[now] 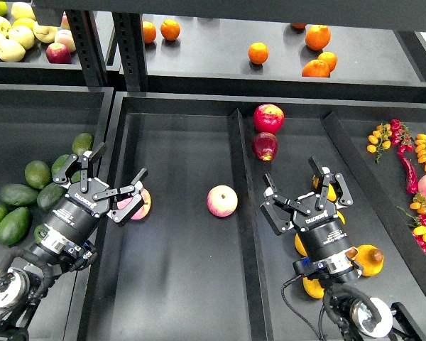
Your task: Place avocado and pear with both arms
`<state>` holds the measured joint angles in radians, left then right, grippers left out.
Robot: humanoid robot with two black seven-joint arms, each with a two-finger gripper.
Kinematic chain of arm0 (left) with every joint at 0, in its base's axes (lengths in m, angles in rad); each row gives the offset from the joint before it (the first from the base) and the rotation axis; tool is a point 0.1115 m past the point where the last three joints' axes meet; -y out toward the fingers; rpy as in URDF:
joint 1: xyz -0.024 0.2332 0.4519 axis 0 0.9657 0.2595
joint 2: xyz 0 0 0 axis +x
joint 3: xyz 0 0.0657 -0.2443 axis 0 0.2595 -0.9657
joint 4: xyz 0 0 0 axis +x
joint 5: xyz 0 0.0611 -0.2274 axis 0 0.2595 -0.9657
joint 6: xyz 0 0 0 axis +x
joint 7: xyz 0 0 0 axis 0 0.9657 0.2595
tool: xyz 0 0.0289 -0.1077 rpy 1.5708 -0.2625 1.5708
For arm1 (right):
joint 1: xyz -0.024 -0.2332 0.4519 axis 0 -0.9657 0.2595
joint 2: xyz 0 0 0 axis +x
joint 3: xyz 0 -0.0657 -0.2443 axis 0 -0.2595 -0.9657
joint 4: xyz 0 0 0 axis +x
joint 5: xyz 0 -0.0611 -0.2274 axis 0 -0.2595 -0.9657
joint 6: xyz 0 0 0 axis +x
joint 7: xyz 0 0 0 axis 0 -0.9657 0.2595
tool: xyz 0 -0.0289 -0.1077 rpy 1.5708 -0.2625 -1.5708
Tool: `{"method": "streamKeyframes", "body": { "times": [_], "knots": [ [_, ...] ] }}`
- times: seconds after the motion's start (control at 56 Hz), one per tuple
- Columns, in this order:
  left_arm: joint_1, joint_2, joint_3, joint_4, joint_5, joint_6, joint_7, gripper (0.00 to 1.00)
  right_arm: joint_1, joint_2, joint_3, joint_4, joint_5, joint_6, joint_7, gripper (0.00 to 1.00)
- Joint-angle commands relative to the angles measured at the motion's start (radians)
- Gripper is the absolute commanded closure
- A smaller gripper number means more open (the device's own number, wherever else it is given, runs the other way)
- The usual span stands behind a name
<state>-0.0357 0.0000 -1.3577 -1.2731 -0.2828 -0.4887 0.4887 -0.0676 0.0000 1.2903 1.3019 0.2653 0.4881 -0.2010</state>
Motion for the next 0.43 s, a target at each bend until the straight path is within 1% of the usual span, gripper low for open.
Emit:
{"method": "streamKeyframes", "body": {
  "times": [0.0,0.411],
  "knots": [
    [0.017,0.0,0.014,-0.026,0.022,0.0,0.0,0.01,-0.006,0.0,-0.002,0.005,0.0,0.001,0.0,0.0],
    [0.02,0.0,0.017,-0.031,0.027,0.0,0.0,0.01,-0.023,0.0,-0.008,0.011,0.0,0.001,0.0,0.0]
  ]
}}
